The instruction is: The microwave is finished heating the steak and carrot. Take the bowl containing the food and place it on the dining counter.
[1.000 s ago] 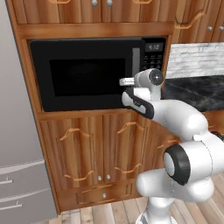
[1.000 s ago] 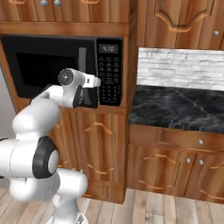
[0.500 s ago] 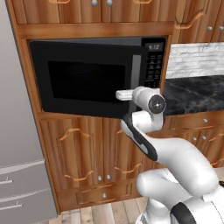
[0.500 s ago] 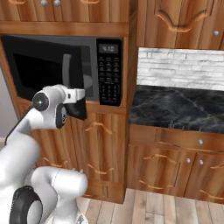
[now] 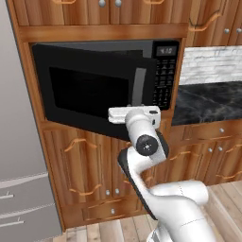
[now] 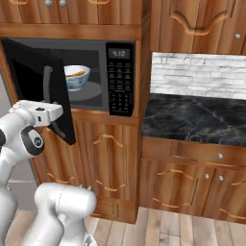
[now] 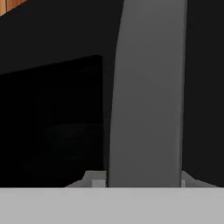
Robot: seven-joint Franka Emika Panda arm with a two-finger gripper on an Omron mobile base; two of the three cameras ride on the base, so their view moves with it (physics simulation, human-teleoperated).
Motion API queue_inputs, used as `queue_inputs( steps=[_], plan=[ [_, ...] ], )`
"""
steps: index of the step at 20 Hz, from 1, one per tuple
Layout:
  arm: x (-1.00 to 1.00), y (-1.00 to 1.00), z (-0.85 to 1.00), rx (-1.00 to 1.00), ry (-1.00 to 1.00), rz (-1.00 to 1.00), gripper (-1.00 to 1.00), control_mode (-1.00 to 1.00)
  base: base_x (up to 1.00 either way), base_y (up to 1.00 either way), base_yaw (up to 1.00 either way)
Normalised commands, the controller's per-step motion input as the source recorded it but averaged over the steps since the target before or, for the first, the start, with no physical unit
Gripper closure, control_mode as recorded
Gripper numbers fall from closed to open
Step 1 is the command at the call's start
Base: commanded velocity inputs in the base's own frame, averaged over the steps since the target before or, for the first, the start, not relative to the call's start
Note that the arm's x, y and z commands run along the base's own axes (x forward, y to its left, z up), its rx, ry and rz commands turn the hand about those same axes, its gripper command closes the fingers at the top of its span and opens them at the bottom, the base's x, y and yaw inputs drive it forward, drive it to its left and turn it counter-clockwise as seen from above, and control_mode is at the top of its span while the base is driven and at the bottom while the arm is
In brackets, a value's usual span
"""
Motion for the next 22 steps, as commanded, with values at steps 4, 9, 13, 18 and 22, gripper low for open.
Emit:
queue_inputs(
  steps=[4, 9, 13, 18, 22],
  plan=[
    [-0.87, 1.0, 0.54, -0.12, -0.11, -0.05, -1.0, -1.0, 0.0, 0.0, 0.0],
    [-0.69, 0.3, -0.06, -0.05, -0.02, 0.07, -1.0, -1.0, 0.0, 0.0, 0.0],
    [-1.0, 0.22, 0.03, -0.02, -0.07, 0.05, -1.0, -1.0, 0.0, 0.0, 0.0],
    [-1.0, 0.02, 0.04, 0.0, -0.04, 0.0, -1.0, -1.0, 0.0, 0.0, 0.0],
    [-0.87, -0.6, 0.11, 0.05, -0.04, 0.05, -1.0, -1.0, 0.0, 0.0, 0.0]
  ],
)
